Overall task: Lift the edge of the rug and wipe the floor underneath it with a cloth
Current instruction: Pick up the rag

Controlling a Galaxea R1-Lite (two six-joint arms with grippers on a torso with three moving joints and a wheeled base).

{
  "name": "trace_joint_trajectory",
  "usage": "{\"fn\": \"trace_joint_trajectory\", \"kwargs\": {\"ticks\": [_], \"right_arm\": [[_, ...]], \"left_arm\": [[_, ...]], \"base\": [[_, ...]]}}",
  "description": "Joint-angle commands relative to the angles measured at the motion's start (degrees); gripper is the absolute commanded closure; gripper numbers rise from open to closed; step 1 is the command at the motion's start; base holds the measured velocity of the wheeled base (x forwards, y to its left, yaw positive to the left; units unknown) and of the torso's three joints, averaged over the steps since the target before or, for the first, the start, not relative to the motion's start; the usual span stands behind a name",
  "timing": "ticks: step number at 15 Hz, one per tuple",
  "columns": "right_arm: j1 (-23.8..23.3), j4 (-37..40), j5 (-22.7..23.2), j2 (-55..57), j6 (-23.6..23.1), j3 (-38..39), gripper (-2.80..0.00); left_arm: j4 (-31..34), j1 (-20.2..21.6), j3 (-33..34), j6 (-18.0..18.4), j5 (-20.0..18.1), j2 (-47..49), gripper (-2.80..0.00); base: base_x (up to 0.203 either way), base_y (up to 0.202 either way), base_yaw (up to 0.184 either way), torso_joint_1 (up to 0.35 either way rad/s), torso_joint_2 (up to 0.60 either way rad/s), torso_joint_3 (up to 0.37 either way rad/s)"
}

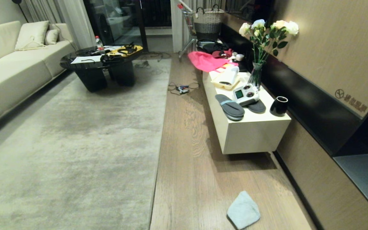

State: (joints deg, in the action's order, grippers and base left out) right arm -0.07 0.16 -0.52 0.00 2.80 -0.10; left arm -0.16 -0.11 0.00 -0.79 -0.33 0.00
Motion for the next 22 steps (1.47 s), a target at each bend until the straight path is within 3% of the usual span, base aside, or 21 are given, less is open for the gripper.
{"fn": "trace_joint_trajectory", "kwargs": {"ticks": [1, 22], "right_arm": [[0.07, 0.02, 0.00, 0.02, 0.01, 0.01, 0.00], [-0.01, 0.02, 0.00, 0.00, -0.08, 0.01, 0.00]], "left_arm": [[-0.02, 0.02, 0.00, 0.00, -0.02, 0.09, 0.00], [-0.02, -0.04, 0.00, 0.00, -0.02, 0.09, 0.00]], "base": [[0.000, 0.000, 0.000, 0.000, 0.00, 0.000], [0.000, 0.000, 0.000, 0.003, 0.02, 0.018]]}}
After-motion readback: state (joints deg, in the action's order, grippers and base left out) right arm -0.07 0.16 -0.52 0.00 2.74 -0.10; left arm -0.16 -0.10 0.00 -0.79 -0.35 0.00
